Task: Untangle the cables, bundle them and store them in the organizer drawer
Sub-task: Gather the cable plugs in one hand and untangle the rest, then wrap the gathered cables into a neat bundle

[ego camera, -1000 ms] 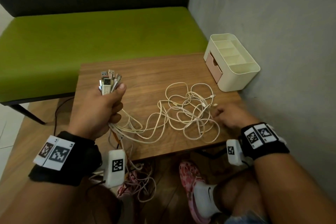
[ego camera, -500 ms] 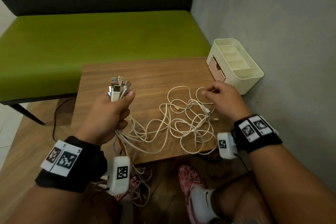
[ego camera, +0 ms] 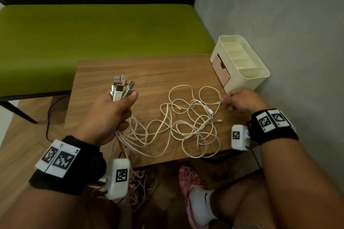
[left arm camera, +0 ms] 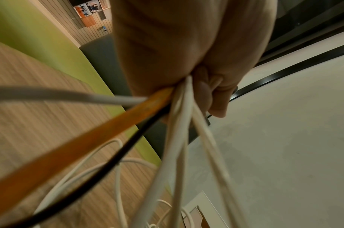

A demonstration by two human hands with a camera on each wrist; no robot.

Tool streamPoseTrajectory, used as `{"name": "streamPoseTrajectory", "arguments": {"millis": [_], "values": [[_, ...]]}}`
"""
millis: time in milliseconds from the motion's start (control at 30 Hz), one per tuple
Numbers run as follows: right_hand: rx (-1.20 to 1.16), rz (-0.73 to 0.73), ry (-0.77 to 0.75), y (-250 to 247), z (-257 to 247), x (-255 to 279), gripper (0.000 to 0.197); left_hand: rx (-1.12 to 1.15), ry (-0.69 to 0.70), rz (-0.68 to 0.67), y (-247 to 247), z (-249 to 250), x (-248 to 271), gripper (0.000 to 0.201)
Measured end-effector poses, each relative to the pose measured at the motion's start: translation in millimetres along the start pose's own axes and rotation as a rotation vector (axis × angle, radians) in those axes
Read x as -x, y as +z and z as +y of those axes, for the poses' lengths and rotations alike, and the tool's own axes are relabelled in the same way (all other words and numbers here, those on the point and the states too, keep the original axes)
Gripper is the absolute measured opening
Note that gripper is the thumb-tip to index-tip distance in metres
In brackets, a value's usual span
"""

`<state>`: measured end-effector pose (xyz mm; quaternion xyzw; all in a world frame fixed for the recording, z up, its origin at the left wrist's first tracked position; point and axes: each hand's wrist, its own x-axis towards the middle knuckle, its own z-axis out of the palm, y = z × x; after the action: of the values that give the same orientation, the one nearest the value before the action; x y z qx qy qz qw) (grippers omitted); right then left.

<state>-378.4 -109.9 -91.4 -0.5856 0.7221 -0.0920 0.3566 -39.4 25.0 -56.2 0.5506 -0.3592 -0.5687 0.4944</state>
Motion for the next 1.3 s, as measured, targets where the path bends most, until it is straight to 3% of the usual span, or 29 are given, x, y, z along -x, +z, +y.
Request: {"name": "streamPoseTrajectory", "arguments": {"millis": [100,233,367,433,533,700,800,900,1067,1300], "values": [[-0.081,0.120,0.039,-11,9,-6,0.008,0.013,0.004,0.015,4,0,2,0.024],[0.010,0.012,0.001,-5,13,-2,0.004,0.008,-0.002,0.014,8,-1,0,0.023],[0.055,-0.093,-0.079,10,0,17,0.021,-0.016,-0.012,0.009,14,-2,-5,0.023],[0.130,-0.151,-0.111,18,-7,24,0.020,-0.019,-0.011,0.003,18,-3,-7,0.022],[0.183,-0.071,-0.176,19,-12,22,0.012,-0.014,0.002,0.006,22,-4,-6,0.021],[-0.275,0.209,-0.338,-5,-24,29,0.010,0.021,0.077,0.047,21,-5,-6,0.022],[-0.614,0.207,-0.491,-17,-43,53,0.012,-0.038,0.202,0.077,28,0,-1,0.018],[-0.847,0.169,-0.603,-27,-65,82,0.016,-0.091,0.303,0.063,44,13,10,0.030],[-0.850,0.152,-0.760,-42,-85,125,0.020,0.017,0.405,-0.017,73,40,28,0.020],[-0.713,-0.043,-0.880,-44,-103,185,0.019,-0.006,0.546,-0.208,116,67,53,0.019]]}}
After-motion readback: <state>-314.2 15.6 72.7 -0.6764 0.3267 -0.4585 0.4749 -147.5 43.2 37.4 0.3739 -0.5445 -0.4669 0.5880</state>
